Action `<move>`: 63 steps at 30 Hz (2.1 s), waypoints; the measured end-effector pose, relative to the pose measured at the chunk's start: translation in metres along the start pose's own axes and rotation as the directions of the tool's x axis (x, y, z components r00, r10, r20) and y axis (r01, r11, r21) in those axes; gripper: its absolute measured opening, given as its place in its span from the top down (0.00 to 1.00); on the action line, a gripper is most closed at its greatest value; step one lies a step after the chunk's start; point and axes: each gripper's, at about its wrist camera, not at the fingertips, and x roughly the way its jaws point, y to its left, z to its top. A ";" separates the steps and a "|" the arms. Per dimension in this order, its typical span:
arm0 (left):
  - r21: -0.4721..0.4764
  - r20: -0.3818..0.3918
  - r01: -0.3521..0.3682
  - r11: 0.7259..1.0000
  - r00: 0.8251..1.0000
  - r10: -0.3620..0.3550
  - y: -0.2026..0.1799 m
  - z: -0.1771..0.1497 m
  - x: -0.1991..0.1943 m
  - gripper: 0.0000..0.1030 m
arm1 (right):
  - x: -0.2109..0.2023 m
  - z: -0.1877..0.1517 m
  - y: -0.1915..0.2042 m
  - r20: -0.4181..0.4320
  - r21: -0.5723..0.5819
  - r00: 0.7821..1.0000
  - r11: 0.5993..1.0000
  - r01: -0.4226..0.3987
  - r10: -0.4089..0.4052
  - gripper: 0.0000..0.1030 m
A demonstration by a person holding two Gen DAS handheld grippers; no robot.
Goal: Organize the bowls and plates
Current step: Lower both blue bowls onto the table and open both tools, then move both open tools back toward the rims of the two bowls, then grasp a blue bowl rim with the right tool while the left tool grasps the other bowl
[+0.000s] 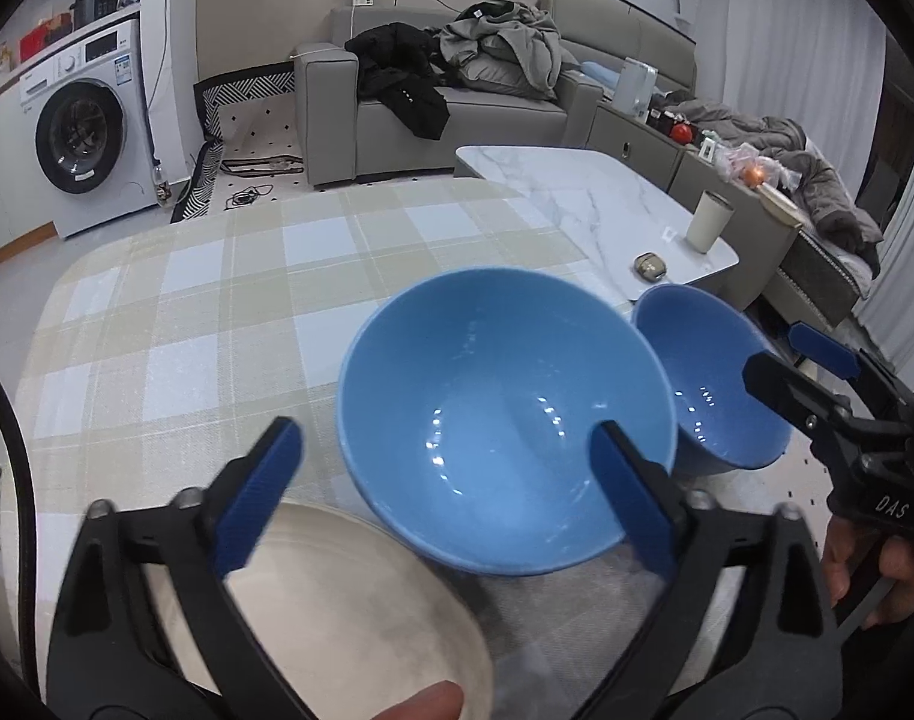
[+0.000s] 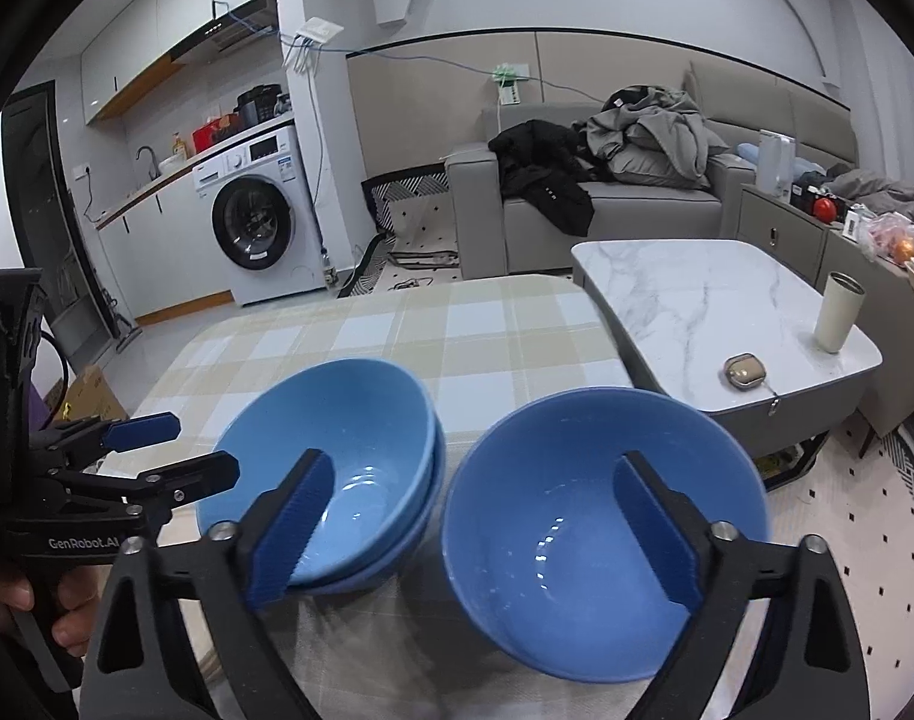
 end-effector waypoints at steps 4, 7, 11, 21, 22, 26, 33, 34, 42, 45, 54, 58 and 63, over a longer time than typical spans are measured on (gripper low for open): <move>-0.007 0.005 0.019 1.000 1.000 -0.019 -0.012 -0.002 -0.006 0.01 | -0.016 -0.002 -0.016 0.018 0.032 1.000 0.999 0.015 -0.016 0.01; -0.011 0.004 0.025 1.000 1.000 -0.025 -0.019 -0.004 -0.008 0.01 | -0.029 -0.001 -0.029 0.037 0.063 0.998 0.997 0.044 -0.046 0.01; -0.018 -0.004 0.044 0.999 0.999 -0.044 -0.031 -0.005 -0.011 0.01 | -0.046 -0.003 -0.049 0.062 0.102 0.996 0.994 0.050 -0.057 0.01; 0.005 -0.019 0.099 0.995 0.995 -0.099 -0.078 -0.010 -0.015 0.01 | -0.065 -0.012 -0.092 0.065 0.184 0.994 0.980 0.078 -0.091 0.01; 0.013 -0.021 0.100 0.995 0.995 -0.100 -0.084 -0.011 -0.015 0.01 | -0.065 -0.013 -0.096 0.061 0.196 0.994 0.977 0.080 -0.093 0.01; 0.033 -0.038 0.107 0.994 0.994 -0.106 -0.103 -0.014 -0.013 0.01 | -0.063 -0.017 -0.111 0.044 0.229 0.994 0.969 0.089 -0.102 0.01; 0.052 -0.091 0.181 0.982 0.980 -0.176 -0.128 -0.018 -0.001 0.37 | -0.060 -0.022 -0.122 0.052 0.237 0.995 0.969 0.070 -0.085 0.03; 0.060 -0.094 0.195 0.979 0.978 -0.189 -0.132 -0.019 0.000 0.39 | -0.060 -0.022 -0.122 0.054 0.240 0.995 0.969 0.064 -0.079 0.05; 0.038 -0.134 0.212 0.977 0.970 -0.205 -0.151 -0.021 0.017 0.49 | -0.048 -0.026 -0.132 0.016 0.264 0.998 0.963 0.055 -0.062 0.30; 0.021 -0.145 0.197 0.980 0.971 -0.192 -0.153 -0.022 0.027 0.49 | -0.040 -0.030 -0.135 0.004 0.280 0.999 0.959 0.050 -0.053 0.30; -0.001 -0.159 0.185 0.983 0.970 -0.182 -0.156 -0.020 0.052 0.49 | -0.014 -0.042 -0.142 -0.044 0.309 0.999 0.950 0.039 -0.027 0.41; -0.001 -0.169 0.188 0.982 0.968 -0.186 -0.158 -0.020 0.059 0.49 | -0.004 -0.045 -0.140 -0.063 0.300 0.998 0.953 0.037 -0.019 0.46; -0.020 -0.185 0.191 0.981 0.964 -0.192 -0.155 -0.020 0.068 0.50 | 0.004 -0.048 -0.139 -0.076 0.301 0.997 0.953 0.045 -0.023 0.56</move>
